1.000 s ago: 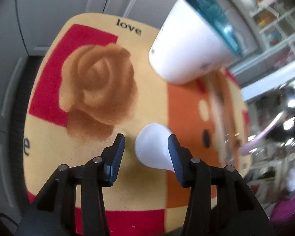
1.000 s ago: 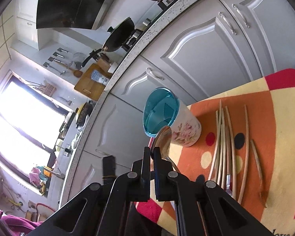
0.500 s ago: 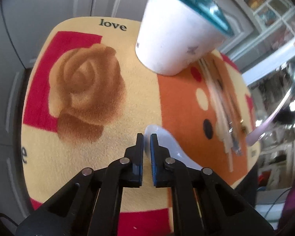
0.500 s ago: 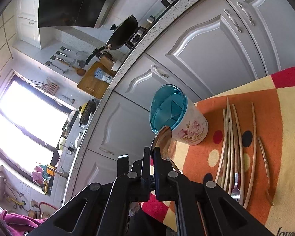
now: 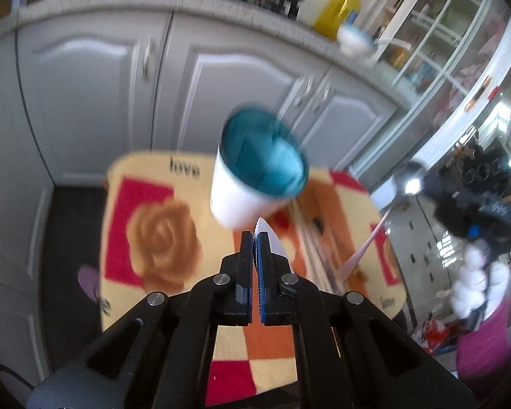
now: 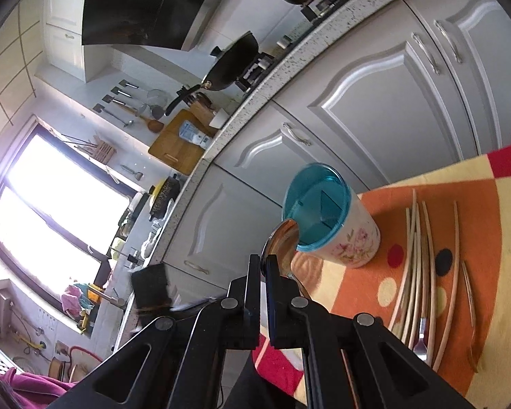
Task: Organize utensils
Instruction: 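Lift the white spoon with the left gripper toward the utensil holder, then lower the white spoon into the teal-lidded holder and open the left gripper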
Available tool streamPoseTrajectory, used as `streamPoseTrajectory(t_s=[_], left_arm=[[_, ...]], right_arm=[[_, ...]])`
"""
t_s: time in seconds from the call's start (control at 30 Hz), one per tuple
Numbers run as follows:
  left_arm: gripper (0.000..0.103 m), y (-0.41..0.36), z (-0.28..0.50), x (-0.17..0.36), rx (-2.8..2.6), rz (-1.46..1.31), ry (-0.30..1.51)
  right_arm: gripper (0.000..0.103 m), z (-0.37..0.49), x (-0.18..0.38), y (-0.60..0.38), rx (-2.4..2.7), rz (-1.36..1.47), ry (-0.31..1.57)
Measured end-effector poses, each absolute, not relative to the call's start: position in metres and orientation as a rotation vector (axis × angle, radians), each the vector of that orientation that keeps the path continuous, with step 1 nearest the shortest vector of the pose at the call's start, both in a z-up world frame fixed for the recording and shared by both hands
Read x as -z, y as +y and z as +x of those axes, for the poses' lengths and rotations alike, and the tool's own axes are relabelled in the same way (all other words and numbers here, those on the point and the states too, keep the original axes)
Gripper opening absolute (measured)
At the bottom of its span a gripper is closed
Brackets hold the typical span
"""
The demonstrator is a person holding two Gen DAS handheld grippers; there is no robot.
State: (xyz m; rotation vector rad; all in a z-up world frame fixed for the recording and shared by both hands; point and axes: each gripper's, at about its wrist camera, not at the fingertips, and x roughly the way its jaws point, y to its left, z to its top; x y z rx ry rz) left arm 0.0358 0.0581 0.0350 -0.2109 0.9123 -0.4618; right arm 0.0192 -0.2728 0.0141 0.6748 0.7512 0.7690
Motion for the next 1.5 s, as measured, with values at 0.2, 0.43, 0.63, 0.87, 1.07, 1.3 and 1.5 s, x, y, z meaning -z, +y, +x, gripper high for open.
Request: streamPoseTrajectory(t_s=[0.2,0.43,0.63,0.87,1.07,1.3,1.5], left_arm=[[0.001,0.070,0.057,-0.093,0.377,-0.169,0.764],[0.001,0.043,0.097,-0.118,0.215,-0.026,0.615],[0.001,0.015,0.134,-0.086,0.164,0.046,0.642],[0.001,0.012,0.159,-0.042,0.183,-0.066,0.764],[0.001,0.001,0.155,-0.037,0.190,-0.013,0.773],[0.001,0.003,0.156,-0.021,0.189,-0.026,0.826],[0.001,0.000,0.150,-0.031,0.138,0.001,0.770]], right_arm=[[0.003,0.036,-0.040,-0.262,-0.800,0.654,0.703],[0.003,0.084,-0.078,-0.242,-0.828,0.613,0.648],[0.003,0.135,-0.078,-0.234,-0.809,0.621,0.648],[0.003,0.166,-0.027,-0.235,-0.782,0.650,0.745],[0.003,0.161,0.006,-0.259,-0.751,0.721,0.793],[0.004,0.150,0.049,-0.279,-0.562,0.627,0.934],[0.015,0.120,0.065,-0.295,-0.541,0.664,0.956]])
